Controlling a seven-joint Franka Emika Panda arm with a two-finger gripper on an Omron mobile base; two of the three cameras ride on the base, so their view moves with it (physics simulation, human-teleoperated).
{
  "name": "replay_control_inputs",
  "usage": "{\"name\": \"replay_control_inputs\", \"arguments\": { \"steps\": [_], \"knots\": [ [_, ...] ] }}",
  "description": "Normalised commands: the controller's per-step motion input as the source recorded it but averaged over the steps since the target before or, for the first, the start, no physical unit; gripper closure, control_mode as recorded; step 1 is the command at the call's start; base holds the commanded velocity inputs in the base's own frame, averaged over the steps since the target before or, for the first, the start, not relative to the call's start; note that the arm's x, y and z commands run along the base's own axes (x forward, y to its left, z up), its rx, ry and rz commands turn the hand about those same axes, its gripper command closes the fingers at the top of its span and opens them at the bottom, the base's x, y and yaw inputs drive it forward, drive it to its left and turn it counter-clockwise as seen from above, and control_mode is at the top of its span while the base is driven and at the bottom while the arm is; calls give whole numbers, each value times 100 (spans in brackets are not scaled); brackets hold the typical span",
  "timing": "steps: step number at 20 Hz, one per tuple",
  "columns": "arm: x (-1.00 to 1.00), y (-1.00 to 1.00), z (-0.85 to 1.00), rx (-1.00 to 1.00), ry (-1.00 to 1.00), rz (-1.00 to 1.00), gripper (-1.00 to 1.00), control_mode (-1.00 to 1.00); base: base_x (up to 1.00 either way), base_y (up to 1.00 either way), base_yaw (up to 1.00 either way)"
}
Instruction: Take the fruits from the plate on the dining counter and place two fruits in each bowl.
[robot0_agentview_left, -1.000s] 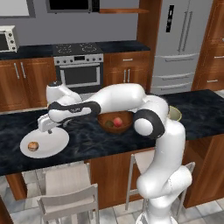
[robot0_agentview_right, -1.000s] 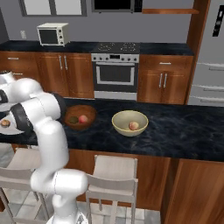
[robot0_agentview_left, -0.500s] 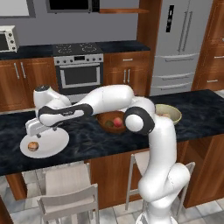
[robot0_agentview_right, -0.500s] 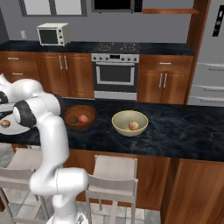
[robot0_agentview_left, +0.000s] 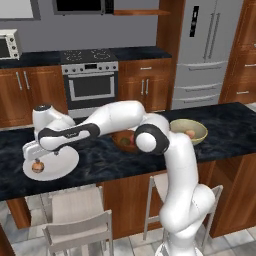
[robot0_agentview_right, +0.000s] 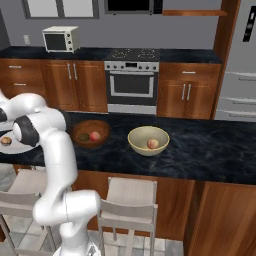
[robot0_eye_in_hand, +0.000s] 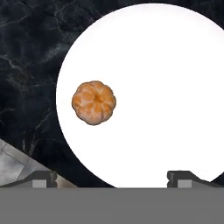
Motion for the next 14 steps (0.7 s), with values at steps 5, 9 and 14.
{"name": "replay_control_inputs", "arguments": {
  "steps": [5, 9, 14],
  "knots": [
    [0, 2, -16, 7, -2, 14, -100, -100, 0, 0, 0],
    [0, 0, -2, 8, -1, 13, -100, -100, 0, 0, 0],
    [16, 6, -22, 4, 0, 16, -100, -100, 0, 0, 0]
  ]
}}
